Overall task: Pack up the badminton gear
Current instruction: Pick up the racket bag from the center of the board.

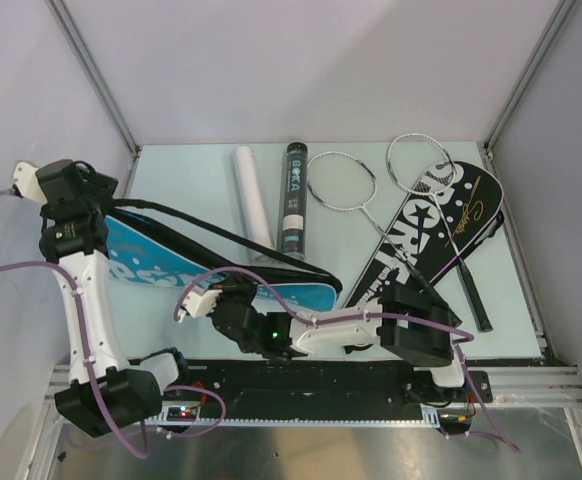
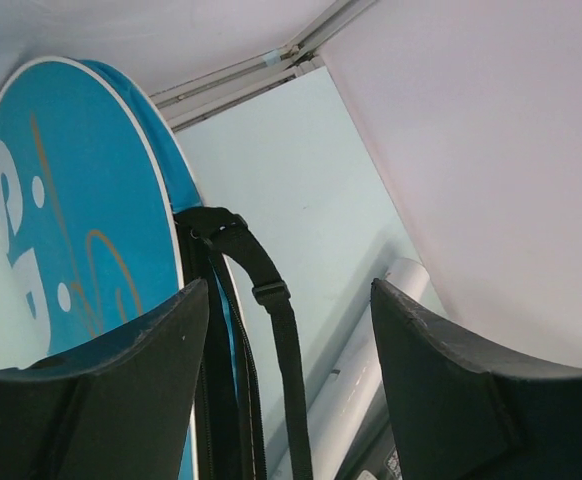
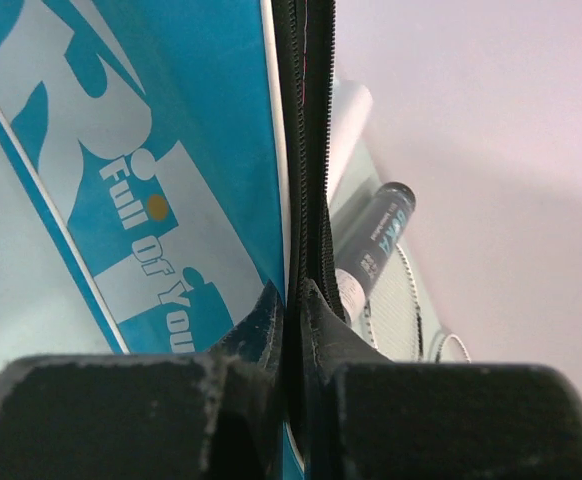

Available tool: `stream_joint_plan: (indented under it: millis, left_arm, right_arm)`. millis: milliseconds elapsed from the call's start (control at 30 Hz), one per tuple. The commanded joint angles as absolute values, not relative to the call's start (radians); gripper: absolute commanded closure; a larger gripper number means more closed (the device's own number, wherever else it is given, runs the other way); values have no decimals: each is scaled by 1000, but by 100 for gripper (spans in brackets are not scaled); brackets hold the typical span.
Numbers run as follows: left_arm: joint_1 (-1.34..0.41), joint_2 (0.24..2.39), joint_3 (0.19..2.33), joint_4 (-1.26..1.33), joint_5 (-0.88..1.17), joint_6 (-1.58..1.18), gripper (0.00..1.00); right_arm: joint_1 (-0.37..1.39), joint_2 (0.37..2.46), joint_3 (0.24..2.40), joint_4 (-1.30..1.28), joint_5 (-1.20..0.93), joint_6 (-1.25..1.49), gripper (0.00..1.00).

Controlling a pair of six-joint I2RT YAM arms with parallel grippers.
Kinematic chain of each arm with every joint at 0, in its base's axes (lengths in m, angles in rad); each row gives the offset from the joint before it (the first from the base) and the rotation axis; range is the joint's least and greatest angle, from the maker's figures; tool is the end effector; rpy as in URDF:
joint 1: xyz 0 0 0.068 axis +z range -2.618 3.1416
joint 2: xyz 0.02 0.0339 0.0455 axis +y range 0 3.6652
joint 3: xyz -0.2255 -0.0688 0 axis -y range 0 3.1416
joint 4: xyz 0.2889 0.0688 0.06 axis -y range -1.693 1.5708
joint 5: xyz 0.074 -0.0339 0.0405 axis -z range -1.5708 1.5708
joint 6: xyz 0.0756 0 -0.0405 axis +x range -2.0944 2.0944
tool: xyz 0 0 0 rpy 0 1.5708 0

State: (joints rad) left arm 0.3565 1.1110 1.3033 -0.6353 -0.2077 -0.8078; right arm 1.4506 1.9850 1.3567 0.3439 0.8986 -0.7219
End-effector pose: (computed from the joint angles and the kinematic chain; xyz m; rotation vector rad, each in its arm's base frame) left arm 0.2998 0.1283 0.3663 -1.2099 1.5982 -0.0798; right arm 0.1182 0.4853 0.1647 -1.1834 1.2975 -0.3030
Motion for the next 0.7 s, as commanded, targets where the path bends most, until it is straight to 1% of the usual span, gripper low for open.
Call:
stream_joint_plan:
  millis: [0,67,200,233,300,367,500,667]
  left_arm:
    - [367,1048,1328,-665,-223,-755,31]
    - [365,1003,1296,-676,-240,-754,30]
    - [369,934,1239,-721,-316,-774,28]
    - [373,921,1227,-728,-333,-784,27]
    - [390,904,1199,-735,-353,-800,21]
    - [416,902,1191,-737,-341,-804,19]
    - [457,930,1203,-736,-306,-805,19]
    - [509,977,1205,-737,-198,-819,21]
  right_arm:
    - [1471,1907,1282,574,1007,-813,100]
    - [1487,1912,1229,573,1033,-762,100]
    - [1520,1910,1164,490,1056,-605,100]
    - [1529,1908,1148,500,1061,-593,100]
    - [1551,1904,1112,525,1065,-584,100]
    - [1572,1899,1095,532,1065,-573,100]
    - [1602,1902,1066,579,1075,-586,100]
    - [1621,1896,1058,608,1077,-579,100]
